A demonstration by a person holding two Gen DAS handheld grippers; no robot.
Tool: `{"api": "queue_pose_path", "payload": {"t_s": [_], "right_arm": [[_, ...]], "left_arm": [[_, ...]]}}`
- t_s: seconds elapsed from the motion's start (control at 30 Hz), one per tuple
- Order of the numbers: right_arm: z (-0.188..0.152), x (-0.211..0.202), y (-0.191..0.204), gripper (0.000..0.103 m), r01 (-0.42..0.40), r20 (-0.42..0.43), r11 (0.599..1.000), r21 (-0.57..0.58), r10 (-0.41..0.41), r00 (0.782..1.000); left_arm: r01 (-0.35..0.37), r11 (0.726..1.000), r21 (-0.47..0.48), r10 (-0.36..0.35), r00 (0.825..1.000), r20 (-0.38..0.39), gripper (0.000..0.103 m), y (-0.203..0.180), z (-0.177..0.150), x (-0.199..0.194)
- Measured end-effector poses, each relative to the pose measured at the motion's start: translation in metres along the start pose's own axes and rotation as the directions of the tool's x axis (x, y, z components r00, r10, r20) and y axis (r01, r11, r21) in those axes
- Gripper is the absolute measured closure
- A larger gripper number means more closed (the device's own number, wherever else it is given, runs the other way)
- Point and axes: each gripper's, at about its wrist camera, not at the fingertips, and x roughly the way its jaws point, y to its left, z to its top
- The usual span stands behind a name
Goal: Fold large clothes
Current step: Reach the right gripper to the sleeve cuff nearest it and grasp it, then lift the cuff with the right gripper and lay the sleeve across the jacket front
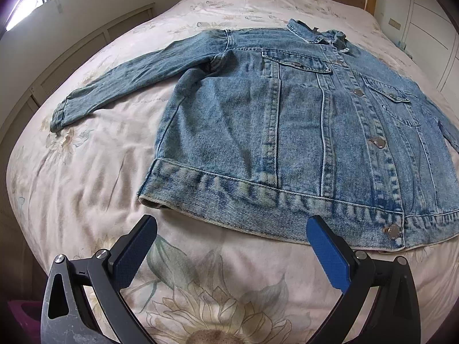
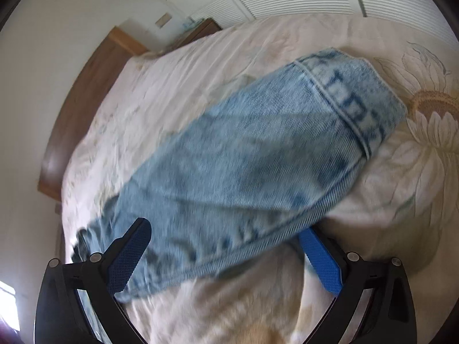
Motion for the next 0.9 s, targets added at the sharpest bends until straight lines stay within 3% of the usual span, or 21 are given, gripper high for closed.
{"api": "queue_pose_path", "payload": {"t_s": [0.07, 0.27, 0.37, 0.4, 0.43, 0.6, 0.9], "right_arm": [[0.011, -0.002, -0.011, 0.007, -0.028, 0.039, 0.998, 0.064, 0.025, 0.999], [0.037, 0.0, -0.043, 0.036, -0.058, 0.107, 0.974, 0.218, 0.035, 0.994], [0.046, 0.001, -0.055, 0.06, -0.07, 0.117, 0.96, 0.272, 0.039, 0.992], [0.049, 0.001, -0.058, 0.076, -0.073, 0.114, 0.957, 0.281, 0.043, 0.993], [0.052, 0.001, -0.06, 0.084, -0.081, 0.112, 0.956, 0.282, 0.052, 0.992], [0.057, -0.004, -0.047, 0.096, -0.095, 0.106, 0.974, 0.204, 0.075, 0.992], [0.057, 0.001, 0.038, 0.098, -0.192, 0.07, 0.98, 0.054, 0.188, 0.98]], "left_arm": [[-0.007, 1.0, -0.005, 0.007, 1.0, -0.007, 0.001, 0.002, 0.0, 0.003], [-0.025, 1.0, -0.017, 0.025, 1.0, -0.019, 0.001, 0.008, 0.001, 0.007], [-0.029, 0.999, -0.02, 0.029, 0.999, -0.02, 0.001, 0.01, 0.002, 0.009], [-0.031, 0.999, -0.019, 0.031, 0.999, -0.021, 0.001, 0.01, 0.002, 0.009], [-0.032, 0.999, -0.02, 0.032, 0.999, -0.022, 0.001, 0.01, 0.002, 0.011], [-0.029, 0.999, -0.031, 0.028, 0.999, -0.029, 0.001, 0.012, 0.0, 0.015], [-0.01, 0.997, -0.079, 0.009, 1.0, -0.007, 0.001, 0.027, -0.003, 0.009]]}}
